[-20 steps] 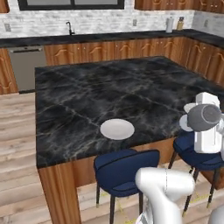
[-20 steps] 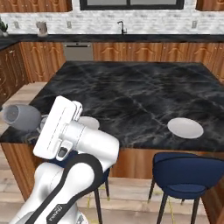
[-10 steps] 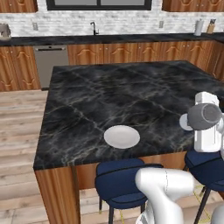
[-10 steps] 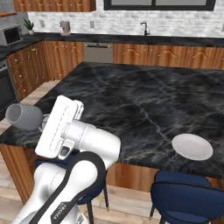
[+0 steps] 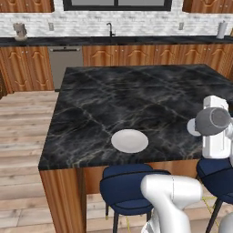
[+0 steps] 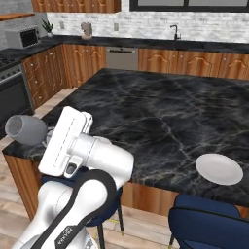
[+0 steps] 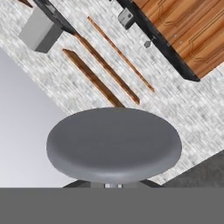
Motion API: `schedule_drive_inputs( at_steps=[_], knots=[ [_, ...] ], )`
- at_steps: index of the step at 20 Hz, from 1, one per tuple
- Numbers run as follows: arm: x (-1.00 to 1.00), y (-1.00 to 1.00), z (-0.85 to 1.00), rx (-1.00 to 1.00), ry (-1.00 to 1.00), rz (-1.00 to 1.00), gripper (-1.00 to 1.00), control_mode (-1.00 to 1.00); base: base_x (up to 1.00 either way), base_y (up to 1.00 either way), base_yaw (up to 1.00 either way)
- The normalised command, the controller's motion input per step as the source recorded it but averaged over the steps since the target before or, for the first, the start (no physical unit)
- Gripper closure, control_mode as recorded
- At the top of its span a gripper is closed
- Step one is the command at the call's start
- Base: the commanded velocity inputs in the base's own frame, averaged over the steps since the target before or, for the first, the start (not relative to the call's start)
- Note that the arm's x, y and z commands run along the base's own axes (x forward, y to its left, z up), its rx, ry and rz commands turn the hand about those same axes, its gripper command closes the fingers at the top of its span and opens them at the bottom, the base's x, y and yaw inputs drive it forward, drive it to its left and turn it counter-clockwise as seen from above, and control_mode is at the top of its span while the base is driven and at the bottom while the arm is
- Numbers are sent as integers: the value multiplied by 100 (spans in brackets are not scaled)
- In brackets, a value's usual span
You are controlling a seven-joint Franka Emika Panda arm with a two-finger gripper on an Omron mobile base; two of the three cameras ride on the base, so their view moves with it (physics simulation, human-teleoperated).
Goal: Retrieve the wine glasses from the counter and place one next to each plate.
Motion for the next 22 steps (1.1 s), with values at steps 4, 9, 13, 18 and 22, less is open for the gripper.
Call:
schedule_drive_inputs(
  at_steps=[4, 9, 13, 18, 22],
  knots=[
    [86, 0, -4, 0, 17, 1, 100, -100, 0, 0, 0],
    [89, -4, -7, -2, 32, 0, 100, -100, 0, 0, 0],
    [55, -38, -20, -9, 39, 0, 100, -100, 0, 0, 0],
    [34, -48, -27, -16, 38, 0, 100, -100, 0, 0, 0],
    [38, -23, -31, -12, 19, 0, 100, -100, 0, 0, 0]
  ],
)
